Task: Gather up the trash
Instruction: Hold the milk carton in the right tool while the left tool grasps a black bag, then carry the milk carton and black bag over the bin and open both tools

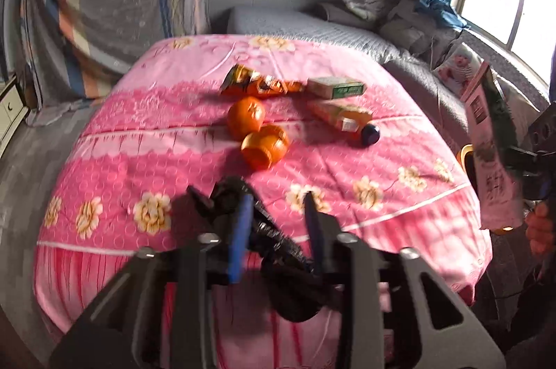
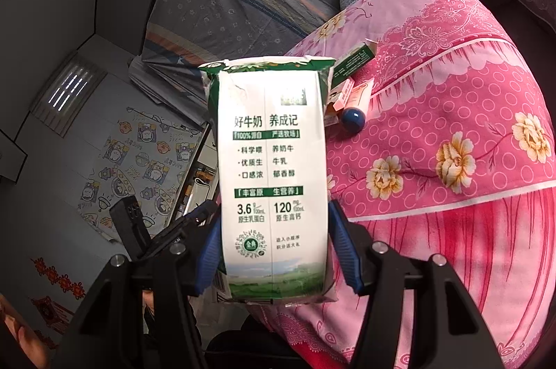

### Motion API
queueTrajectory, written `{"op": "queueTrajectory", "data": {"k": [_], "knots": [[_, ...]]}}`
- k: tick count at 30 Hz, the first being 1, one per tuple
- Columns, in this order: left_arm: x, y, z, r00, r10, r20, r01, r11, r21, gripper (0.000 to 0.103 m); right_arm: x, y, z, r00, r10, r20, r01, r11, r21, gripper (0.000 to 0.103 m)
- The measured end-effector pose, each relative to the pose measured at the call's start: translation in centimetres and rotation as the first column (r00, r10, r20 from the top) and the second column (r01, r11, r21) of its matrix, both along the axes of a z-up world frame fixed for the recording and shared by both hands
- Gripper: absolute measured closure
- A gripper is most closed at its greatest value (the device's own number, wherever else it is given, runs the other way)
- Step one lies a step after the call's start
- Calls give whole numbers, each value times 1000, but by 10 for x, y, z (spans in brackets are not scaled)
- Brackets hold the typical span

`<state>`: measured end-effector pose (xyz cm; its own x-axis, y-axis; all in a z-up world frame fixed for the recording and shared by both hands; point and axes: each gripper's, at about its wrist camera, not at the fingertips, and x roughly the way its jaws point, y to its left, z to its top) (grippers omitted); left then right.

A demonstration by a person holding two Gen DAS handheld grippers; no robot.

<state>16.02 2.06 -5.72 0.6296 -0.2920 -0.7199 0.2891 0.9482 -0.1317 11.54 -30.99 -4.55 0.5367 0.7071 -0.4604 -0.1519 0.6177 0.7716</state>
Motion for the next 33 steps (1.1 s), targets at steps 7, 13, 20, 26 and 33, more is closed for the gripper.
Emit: {"op": "queueTrajectory", "data": {"k": [7,13,20,26,33], "knots": [[24,-2,-43,995,29,-96,-27,999,22,32,9,17,-5,999,47,-10,-47,999,-5,49],[38,5,-60,983,79,-168,-77,997,17,73,4,13,0,999,37,-1,-37,999,-20,49],[0,-2,14,994,88,68,-88,996,1,77,0,7,4,999,29,19,-29,1000,-12,49],[-24,-44,73,967,29,254,-32,999,10,77,-4,4,5,1000,21,22,-21,1000,-10,49],[-42,-101,103,932,-117,342,117,993,23,77,-19,-25,12,997,-53,48,54,998,-12,49]]}}
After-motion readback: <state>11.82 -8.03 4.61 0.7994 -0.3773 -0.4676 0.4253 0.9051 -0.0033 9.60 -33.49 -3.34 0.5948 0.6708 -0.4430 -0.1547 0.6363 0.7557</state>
